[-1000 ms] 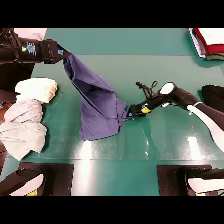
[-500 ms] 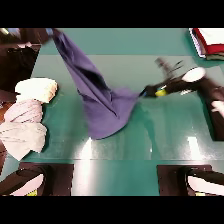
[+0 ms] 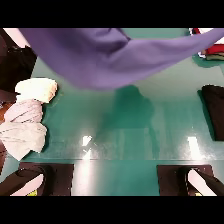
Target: Fold the shirts.
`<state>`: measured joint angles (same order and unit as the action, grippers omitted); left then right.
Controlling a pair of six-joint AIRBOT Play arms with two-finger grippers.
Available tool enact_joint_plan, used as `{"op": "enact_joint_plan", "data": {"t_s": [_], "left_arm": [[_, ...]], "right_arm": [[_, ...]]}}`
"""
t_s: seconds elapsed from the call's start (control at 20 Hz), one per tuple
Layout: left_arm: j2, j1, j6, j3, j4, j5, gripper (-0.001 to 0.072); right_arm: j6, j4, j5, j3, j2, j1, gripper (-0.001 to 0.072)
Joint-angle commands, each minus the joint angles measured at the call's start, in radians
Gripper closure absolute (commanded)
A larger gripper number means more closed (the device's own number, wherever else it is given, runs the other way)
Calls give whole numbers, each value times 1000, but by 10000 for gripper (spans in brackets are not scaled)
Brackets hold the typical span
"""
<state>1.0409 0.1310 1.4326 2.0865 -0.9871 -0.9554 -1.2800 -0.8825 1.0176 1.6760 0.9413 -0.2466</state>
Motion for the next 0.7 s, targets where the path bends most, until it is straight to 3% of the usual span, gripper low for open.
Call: {"op": "enact_joint_plan", "data": {"t_s": [0.0, 0.25, 0.45, 0.65], "left_arm": [[-13, -1, 0, -6, -65, -35, 685], [15, -1, 85, -350, -284, -205, 685], [98, -1, 98, -640, -290, -121, 685], [255, -1, 166, -694, -285, -44, 685]], "right_arm": [[-2, -10, -5, 85, -90, -106, 697], [-23, -8, 277, 85, -70, -114, 697], [-82, -10, 595, 44, 15, -112, 697], [-90, -101, 515, -276, -52, -52, 697]]}}
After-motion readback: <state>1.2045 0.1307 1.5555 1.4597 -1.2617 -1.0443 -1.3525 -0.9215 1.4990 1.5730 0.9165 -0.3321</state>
